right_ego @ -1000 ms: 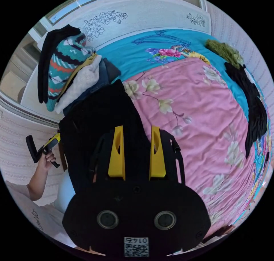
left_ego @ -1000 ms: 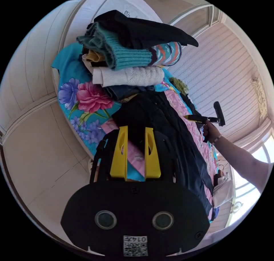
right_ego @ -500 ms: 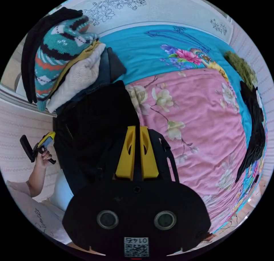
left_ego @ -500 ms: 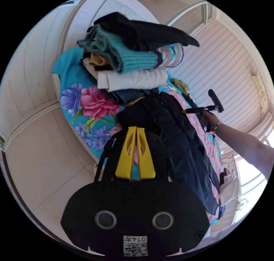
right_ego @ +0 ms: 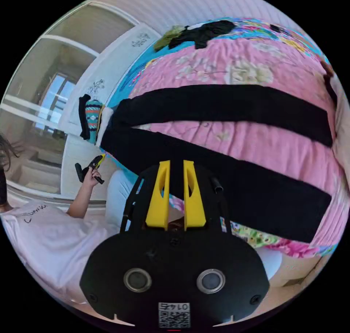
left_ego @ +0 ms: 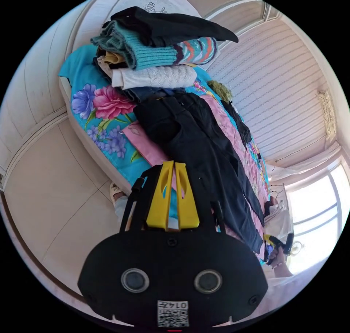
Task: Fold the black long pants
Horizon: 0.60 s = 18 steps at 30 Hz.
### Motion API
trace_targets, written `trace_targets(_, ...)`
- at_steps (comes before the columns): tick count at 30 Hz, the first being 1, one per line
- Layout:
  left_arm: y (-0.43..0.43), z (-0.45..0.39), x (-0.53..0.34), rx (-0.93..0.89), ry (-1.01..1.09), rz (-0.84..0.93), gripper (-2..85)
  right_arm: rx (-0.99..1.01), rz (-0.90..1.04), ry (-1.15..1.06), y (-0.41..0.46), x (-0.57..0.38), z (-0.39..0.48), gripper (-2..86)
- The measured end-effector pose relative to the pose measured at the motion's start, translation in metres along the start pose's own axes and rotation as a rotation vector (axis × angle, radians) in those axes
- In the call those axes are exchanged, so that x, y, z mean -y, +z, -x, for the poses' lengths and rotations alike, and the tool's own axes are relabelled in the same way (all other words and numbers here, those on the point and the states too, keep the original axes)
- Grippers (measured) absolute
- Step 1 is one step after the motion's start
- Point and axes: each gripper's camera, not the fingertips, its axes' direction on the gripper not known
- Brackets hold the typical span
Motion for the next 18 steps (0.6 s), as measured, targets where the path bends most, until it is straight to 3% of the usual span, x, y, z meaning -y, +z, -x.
trace_targets(2, -0.001, -0.003, 0.005, 0.015, 0.001, -0.003, 2.9, 0.082, -0.153, 0.25, -0.037, -0.078, -0.075, 6.9)
trace_targets(5, 0.002, 0.002, 0.015, -0.004, -0.074, -0.003, 5.3, 0.112, -0.325, 0.432, -0.055, -0.152, -0.135, 7.2)
trace_targets(11, 0.003, 0.017, 0.02, -0.063, -0.212, -0.005, 6.3, 0.055, -0.436, 0.62, -0.035, -0.21, -0.215, 8.5)
trace_targets(18, 0.017, 0.021, 0.034, 0.033, -0.215, 0.032, 7.9, 0.075, -0.543, 0.705, -0.004, -0.244, -0.271, 7.5)
